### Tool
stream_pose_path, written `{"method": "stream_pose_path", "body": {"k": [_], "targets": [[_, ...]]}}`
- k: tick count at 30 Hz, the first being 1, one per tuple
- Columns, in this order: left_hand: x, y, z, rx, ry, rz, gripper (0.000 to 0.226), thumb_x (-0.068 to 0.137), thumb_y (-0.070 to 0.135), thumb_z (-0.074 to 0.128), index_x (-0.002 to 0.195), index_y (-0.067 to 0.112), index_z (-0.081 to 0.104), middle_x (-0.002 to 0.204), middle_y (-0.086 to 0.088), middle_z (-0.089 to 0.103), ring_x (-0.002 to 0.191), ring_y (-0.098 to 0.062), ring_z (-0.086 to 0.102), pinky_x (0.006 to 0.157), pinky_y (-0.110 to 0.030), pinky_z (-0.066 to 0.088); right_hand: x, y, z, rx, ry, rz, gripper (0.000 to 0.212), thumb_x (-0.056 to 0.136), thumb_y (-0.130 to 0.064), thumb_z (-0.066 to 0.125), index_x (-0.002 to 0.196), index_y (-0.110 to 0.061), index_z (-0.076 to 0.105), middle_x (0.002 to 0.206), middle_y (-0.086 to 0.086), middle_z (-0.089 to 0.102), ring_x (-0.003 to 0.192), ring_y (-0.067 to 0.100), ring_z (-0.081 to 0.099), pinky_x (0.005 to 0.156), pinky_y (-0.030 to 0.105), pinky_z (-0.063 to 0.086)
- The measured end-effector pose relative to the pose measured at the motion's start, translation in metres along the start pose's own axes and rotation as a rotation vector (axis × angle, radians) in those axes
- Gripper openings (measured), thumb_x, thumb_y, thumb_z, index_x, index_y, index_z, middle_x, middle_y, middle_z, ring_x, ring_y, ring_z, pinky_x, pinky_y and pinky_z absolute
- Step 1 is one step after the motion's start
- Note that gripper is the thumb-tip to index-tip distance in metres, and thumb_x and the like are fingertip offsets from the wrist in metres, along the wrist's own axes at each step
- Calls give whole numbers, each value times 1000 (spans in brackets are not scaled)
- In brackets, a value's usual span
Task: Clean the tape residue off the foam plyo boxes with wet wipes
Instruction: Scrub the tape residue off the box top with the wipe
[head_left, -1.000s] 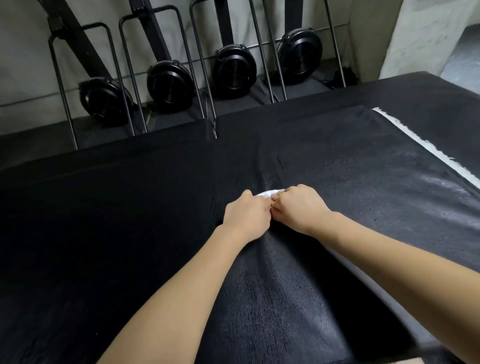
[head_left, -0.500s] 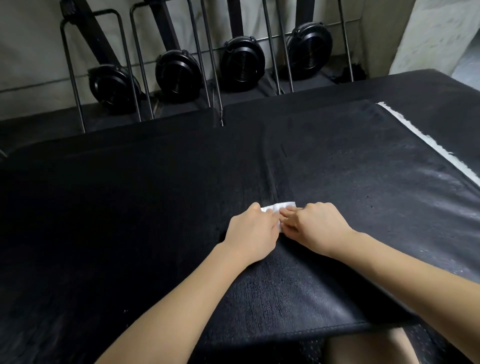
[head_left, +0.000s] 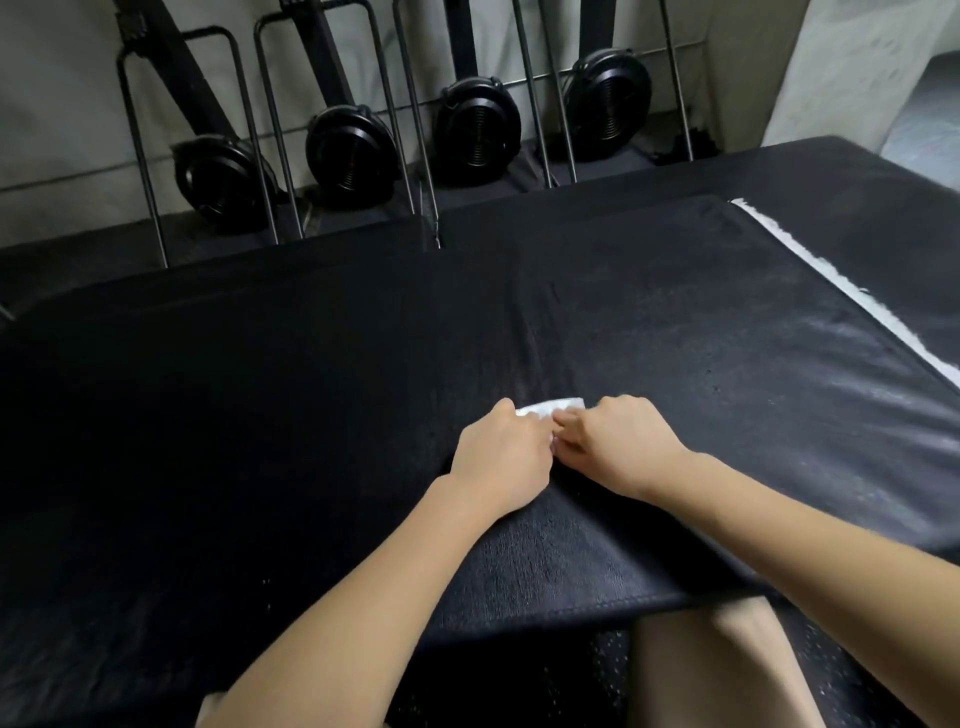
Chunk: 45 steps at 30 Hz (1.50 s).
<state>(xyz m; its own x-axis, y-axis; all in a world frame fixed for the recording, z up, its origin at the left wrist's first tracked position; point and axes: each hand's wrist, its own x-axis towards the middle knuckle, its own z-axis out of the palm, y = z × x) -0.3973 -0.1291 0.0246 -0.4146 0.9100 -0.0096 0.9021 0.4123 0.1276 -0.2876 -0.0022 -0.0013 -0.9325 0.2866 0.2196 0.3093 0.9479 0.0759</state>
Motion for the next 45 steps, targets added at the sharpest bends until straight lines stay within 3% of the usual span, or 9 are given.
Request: {"method": "stream_pose_path", "body": {"k": [9, 12, 15, 18, 24, 33, 37, 41, 45], "targets": [[-78, 20, 3, 52, 40, 183, 23, 81, 32, 73, 102, 24, 66, 77, 12, 39, 70, -8, 46, 40, -25, 38, -73, -21, 8, 30, -102, -30, 60, 95, -52, 12, 121, -28, 60, 126, -11, 65, 101, 15, 70, 65, 29, 50], [-47, 17, -3, -3, 48, 47, 29, 102, 37, 41, 124, 26, 55, 95, 3, 41, 80, -18, 45, 63, -33, 40, -42, -18, -6, -18, -102, 48, 47, 98, -54, 28, 112, -26, 64, 108, -5, 71, 95, 25, 69, 62, 29, 39], [-24, 16, -8, -64, -63, -49, 31, 100, 34, 39, 125, 34, 59, 101, 1, 45, 101, -23, 54, 75, -35, 41, -19, -22, -24, -20, -159, 105, 33, 100, -46, 43, 99, -23, 66, 96, 4, 69, 91, 30, 67, 63, 31, 33], [-25, 16, -6, -60, -116, -82, 30, 97, 33, 42, 118, 36, 64, 97, 3, 44, 105, -22, 54, 75, -33, 39, -23, -25, -27, -19, -130, 98, 34, 98, -42, 46, 94, -18, 69, 91, 7, 69, 86, 33, 65, 64, 31, 32], [-89, 31, 2, -46, -50, 31, 30, 100, 41, 40, 116, 34, 65, 92, 2, 40, 87, -22, 50, 70, -32, 38, -84, -42, -24, -28, 77, -6, 30, 68, -37, 67, 50, -20, 50, 39, 0, 42, 31, 28, 34, 43, 22, 17], [-126, 42, -2, 37, -15, 72, 30, 102, 38, 40, 121, 29, 62, 105, -3, 50, 88, -26, 56, 68, -33, 37, -124, -55, 5, -65, 30, -41, 40, 96, -51, 36, 92, -26, 66, 88, -10, 66, 69, 16, 69, 51, 28, 21], [-97, 39, -2, 39, -12, 25, 24, 99, 30, 48, 114, 31, 67, 89, 5, 38, 76, -15, 37, 65, -32, 33, -94, -48, -10, -119, 61, 35, 23, 82, -47, 71, 68, -29, 68, 57, -8, 59, 46, 19, 57, 46, 25, 17], [-116, 48, 0, 36, 31, 23, 25, 99, 29, 47, 119, 26, 63, 96, 1, 43, 79, -20, 46, 66, -31, 32, -107, -54, -12, -92, 97, 56, 26, 76, -46, 78, 68, -26, 64, 51, -4, 57, 42, 23, 55, 42, 24, 24], [-157, 57, 14, 64, 115, 137, 22, 94, 35, 57, 114, 28, 60, 99, 0, 56, 87, -21, 59, 63, -32, 41, -158, -65, -14, 24, 0, 32, 40, 96, -60, 38, 106, -31, 63, 108, -14, 69, 82, 11, 71, 54, 28, 49]]}}
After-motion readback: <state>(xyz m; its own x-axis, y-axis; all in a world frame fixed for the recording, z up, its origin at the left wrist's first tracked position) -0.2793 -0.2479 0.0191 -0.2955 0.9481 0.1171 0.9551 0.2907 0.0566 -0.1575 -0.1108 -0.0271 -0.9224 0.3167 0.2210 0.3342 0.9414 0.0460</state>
